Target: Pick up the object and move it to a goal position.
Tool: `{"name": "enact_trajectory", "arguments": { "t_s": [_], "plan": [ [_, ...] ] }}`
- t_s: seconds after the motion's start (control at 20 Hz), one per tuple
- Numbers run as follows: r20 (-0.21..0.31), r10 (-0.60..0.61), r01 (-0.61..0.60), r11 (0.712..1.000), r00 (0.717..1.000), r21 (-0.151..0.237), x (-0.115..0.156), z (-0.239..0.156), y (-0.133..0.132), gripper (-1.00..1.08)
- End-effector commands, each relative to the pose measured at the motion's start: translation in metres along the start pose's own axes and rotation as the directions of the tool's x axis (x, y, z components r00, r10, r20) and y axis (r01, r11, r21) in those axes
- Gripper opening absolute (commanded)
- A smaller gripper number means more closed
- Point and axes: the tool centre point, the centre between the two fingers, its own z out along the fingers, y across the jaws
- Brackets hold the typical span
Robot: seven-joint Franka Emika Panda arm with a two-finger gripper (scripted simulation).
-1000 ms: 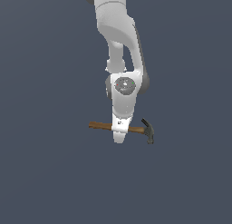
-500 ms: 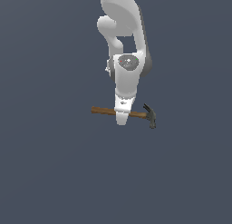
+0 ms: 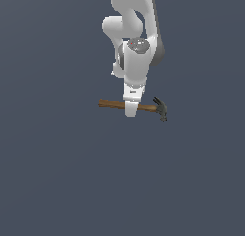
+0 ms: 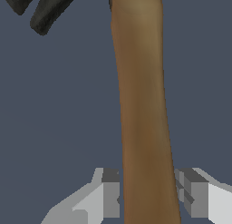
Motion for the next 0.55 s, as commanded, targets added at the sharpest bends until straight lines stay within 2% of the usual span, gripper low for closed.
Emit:
{"name": "enact_trajectory", "arguments": {
  "t_s": [0.0,0.5],
  "plan": [
    [-0.001,0.0,0.0,1.0,1.0,-0.003,0.0,-0.008,-0.008,-1.0],
    [-0.003,0.0,0.0,1.0,1.0,-0.002,0.001,-0.019,-0.019,-1.0]
  ]
}}
